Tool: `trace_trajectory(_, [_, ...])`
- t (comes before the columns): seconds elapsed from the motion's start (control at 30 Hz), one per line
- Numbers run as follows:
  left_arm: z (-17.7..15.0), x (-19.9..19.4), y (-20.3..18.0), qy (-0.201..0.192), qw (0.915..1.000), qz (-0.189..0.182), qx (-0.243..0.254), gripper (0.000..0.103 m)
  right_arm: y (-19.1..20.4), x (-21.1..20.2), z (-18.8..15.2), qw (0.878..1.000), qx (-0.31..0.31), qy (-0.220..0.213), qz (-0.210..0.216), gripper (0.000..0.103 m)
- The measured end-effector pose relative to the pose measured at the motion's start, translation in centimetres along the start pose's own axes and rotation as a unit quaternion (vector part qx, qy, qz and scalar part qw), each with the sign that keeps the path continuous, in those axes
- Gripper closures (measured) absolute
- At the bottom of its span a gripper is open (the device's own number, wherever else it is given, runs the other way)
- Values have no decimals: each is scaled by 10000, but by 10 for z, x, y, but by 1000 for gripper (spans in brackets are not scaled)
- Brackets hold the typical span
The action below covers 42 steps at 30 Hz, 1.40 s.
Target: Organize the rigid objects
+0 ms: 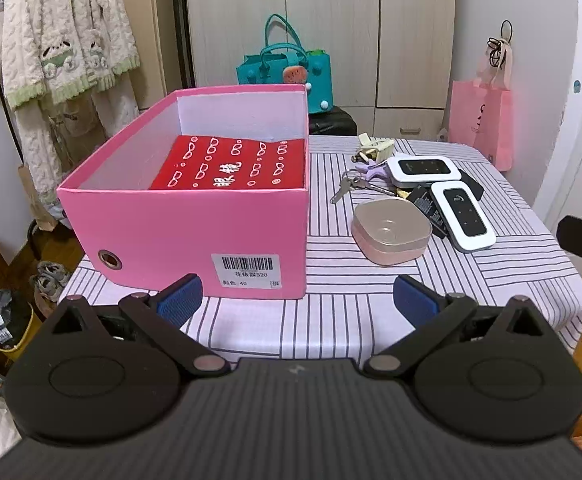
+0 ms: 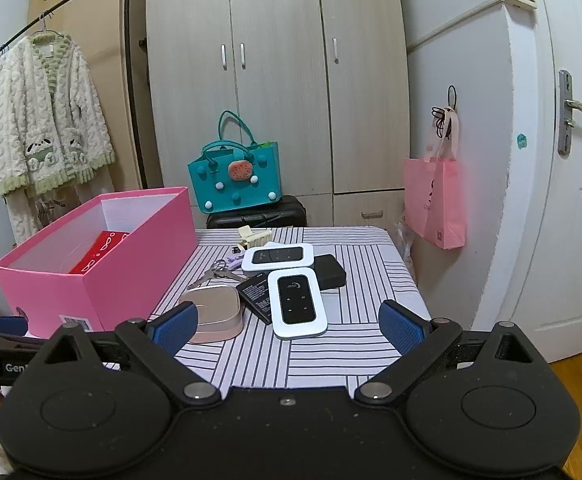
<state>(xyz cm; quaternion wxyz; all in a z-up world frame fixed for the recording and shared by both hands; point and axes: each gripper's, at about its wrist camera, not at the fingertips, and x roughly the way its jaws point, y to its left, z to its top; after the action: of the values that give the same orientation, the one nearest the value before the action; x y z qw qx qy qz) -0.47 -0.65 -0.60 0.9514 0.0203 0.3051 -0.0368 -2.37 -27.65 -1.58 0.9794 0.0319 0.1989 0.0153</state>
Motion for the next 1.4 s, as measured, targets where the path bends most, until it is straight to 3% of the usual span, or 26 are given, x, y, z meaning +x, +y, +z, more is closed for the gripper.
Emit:
trace_trajectory(0.5, [-10, 0, 5, -405, 9991, 131, -60, 0, -1, -1, -3, 10000, -12, -27, 16, 4])
trace_trajectory(1.4, [-12, 1, 2, -272, 9996, 6, 39, 0, -2, 5, -5, 10000, 21, 30, 18, 4])
